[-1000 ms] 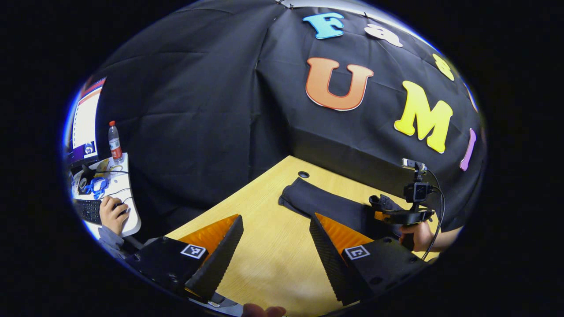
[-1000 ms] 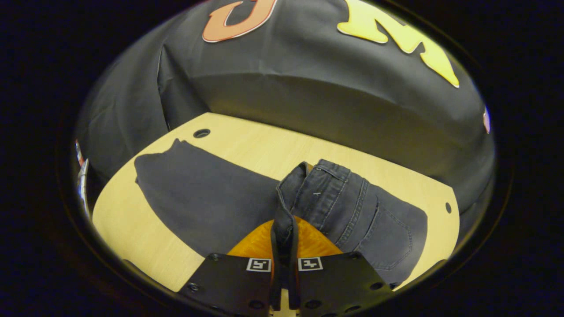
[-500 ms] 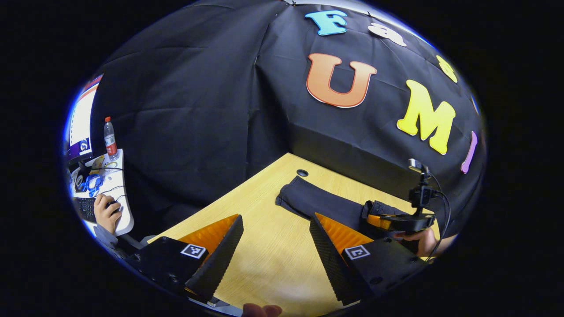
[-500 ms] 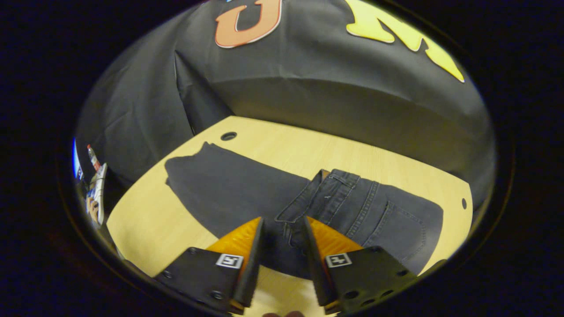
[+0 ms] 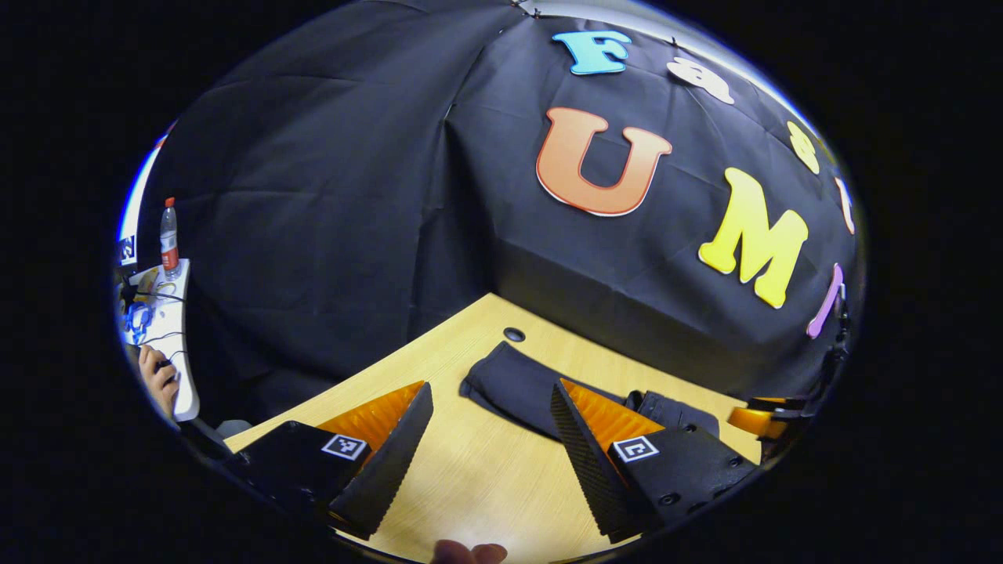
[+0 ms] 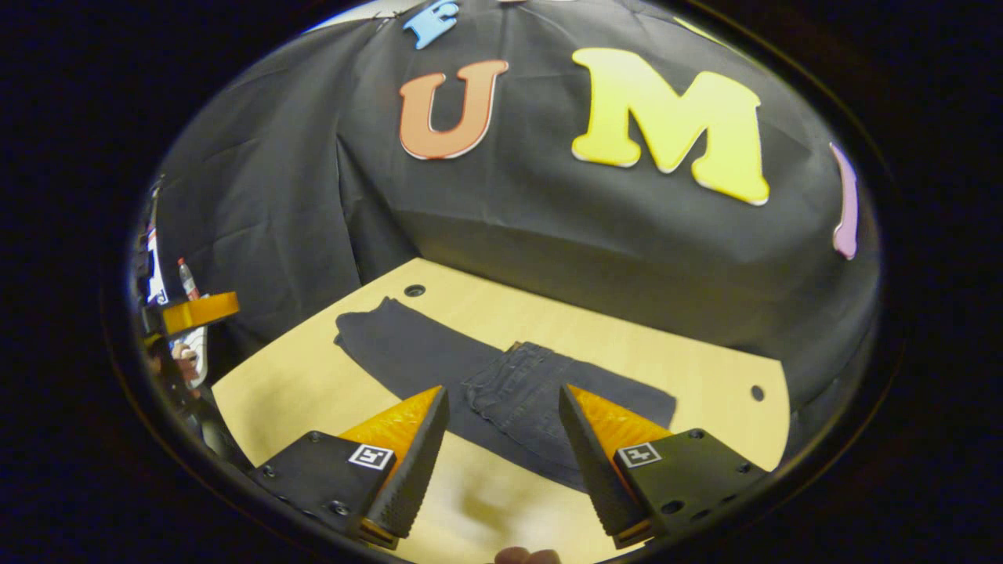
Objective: Grasp the waist and the cuffs of the jeans and fold them to make the two legs overlap; first hold the waist and fold one-third of the jeans toward the cuffs, then hold the cuffs and fold the remaining one-third in the same direction to finish folding.
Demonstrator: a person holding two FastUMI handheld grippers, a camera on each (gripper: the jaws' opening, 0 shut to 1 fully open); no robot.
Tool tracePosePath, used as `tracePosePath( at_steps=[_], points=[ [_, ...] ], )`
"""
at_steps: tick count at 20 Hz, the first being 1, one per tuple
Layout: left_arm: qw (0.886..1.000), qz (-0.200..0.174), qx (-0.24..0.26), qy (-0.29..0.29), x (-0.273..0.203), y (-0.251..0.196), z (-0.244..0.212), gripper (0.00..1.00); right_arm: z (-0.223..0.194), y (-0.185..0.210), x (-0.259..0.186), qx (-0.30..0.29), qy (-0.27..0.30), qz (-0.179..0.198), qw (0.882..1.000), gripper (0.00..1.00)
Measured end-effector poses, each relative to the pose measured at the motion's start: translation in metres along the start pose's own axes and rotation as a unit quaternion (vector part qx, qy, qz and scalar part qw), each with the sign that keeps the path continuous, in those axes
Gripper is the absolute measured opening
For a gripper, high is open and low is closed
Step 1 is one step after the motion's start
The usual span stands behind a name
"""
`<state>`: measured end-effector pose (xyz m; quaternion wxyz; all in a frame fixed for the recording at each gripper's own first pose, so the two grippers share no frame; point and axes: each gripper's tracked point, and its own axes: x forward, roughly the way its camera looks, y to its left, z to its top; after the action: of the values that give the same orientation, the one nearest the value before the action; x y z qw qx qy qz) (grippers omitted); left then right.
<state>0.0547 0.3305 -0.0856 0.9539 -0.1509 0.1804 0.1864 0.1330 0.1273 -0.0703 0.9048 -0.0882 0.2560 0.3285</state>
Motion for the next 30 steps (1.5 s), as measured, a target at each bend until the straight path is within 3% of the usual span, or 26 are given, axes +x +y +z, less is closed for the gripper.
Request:
tracePosePath(
  at_steps=[6,10,14,18,22,28,30],
  points=[
    [0.993,0.006,-0.091,0.069,0.062,-0.004,-0.024,0.98,-0.004,-0.055,-0.07,-0.002,-0.003,-0.036,0.999,0.86],
    [0.982,0.002,-0.152,0.11,0.092,-0.006,-0.041,0.98,-0.025,-0.093,-0.087,0.015,0.01,-0.064,0.998,0.97],
    [0.957,0.045,-0.235,0.165,0.132,0.009,-0.062,0.98,-0.043,-0.124,-0.102,0.004,0.024,-0.084,0.996,0.96],
    [0.914,0.062,-0.337,0.22,0.17,0.014,-0.067,1.0,-0.056,-0.151,-0.113,-0.001,0.039,-0.103,0.994,0.96],
    [0.879,0.106,-0.368,0.283,0.192,0.022,-0.091,0.98,-0.066,-0.178,-0.115,0.037,0.056,-0.121,0.99,0.98],
    [0.856,0.153,-0.367,0.329,0.201,0.024,-0.115,0.98,-0.077,-0.206,-0.112,0.09,0.073,-0.144,0.983,0.96],
    [0.856,0.158,-0.368,0.326,0.205,0.026,-0.112,0.98,-0.078,-0.21,-0.11,0.1,0.074,-0.148,0.981,0.98]
  ],
)
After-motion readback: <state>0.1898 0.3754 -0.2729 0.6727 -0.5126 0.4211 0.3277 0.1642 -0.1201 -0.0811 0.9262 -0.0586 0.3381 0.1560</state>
